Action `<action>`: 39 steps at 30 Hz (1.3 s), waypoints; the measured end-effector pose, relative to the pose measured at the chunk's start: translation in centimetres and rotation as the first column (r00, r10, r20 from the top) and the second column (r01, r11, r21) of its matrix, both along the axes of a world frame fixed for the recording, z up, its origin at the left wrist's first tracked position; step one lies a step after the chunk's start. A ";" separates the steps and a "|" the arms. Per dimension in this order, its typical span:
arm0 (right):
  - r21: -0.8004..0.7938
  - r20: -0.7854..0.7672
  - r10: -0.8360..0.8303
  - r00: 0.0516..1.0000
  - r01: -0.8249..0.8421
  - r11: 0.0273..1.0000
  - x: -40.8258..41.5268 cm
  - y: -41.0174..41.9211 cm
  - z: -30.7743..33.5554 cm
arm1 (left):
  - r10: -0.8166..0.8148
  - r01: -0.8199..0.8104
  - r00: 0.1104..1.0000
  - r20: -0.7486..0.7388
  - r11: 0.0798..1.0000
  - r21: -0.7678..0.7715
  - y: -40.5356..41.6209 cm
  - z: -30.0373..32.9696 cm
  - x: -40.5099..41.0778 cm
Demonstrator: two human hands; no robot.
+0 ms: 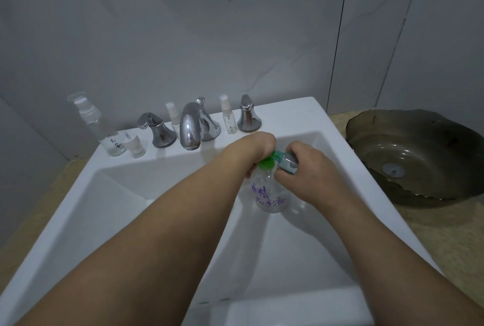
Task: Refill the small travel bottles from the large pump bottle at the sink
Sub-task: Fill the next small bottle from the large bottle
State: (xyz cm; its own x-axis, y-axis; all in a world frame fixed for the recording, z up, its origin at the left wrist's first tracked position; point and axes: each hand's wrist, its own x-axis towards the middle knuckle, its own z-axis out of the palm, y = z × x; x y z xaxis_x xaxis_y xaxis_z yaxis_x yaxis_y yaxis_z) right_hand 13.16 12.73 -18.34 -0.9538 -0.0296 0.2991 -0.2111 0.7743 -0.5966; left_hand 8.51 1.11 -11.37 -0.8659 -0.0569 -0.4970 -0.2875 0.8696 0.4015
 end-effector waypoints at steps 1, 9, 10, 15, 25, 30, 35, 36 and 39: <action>0.002 0.018 0.002 1.000 -0.002 1.000 0.0 -0.1 0.0 | -0.011 0.009 0.999 -0.050 1.000 -0.026 0.1 -0.5 -0.2; 0.000 0.055 0.005 0.998 -0.005 1.000 0.1 -0.1 0.0 | -0.144 0.126 0.976 -0.164 0.985 -0.118 0.0 -1.4 -0.6; 0.007 0.052 0.005 0.999 -0.005 1.000 0.1 -0.2 0.0 | -0.151 0.133 0.977 -0.151 0.984 -0.119 -0.1 -1.3 -0.4; 0.014 0.027 0.005 1.000 -0.006 1.000 0.0 -0.1 0.1 | -0.075 0.075 0.996 -0.042 0.997 -0.019 -0.3 -0.7 -0.4; -0.039 -0.045 -0.014 0.999 0.012 0.999 0.0 -0.2 0.3 | 0.019 -0.023 0.995 0.099 0.999 0.040 -0.5 0.4 -0.5; 0.009 0.011 -0.007 1.000 0.007 1.000 0.0 -0.1 0.0 | -0.014 0.014 1.000 -0.001 0.999 -0.030 0.2 -0.8 -0.4; 0.004 0.042 -0.013 0.999 0.013 1.000 0.0 0.0 -0.1 | -0.049 0.043 0.995 -0.084 0.996 -0.078 0.5 -1.6 -1.0; 0.002 0.041 -0.009 0.999 0.009 1.000 0.0 -0.1 -0.1 | -0.065 0.058 0.995 -0.082 0.995 -0.081 0.5 -1.5 -0.9; 0.009 0.030 -0.004 1.000 0.004 1.000 -0.1 0.1 0.0 | -0.046 0.045 0.999 -0.015 0.997 -0.065 0.5 -1.2 -0.9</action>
State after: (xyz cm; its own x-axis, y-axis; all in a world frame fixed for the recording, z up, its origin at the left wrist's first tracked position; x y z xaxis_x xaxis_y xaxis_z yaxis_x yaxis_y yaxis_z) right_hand 13.11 12.78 -18.33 -0.9623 -0.0287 0.2703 -0.1906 0.7806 -0.5953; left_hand 7.60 1.56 -12.53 -0.8764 -0.0486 -0.4792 -0.2408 0.9058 0.3485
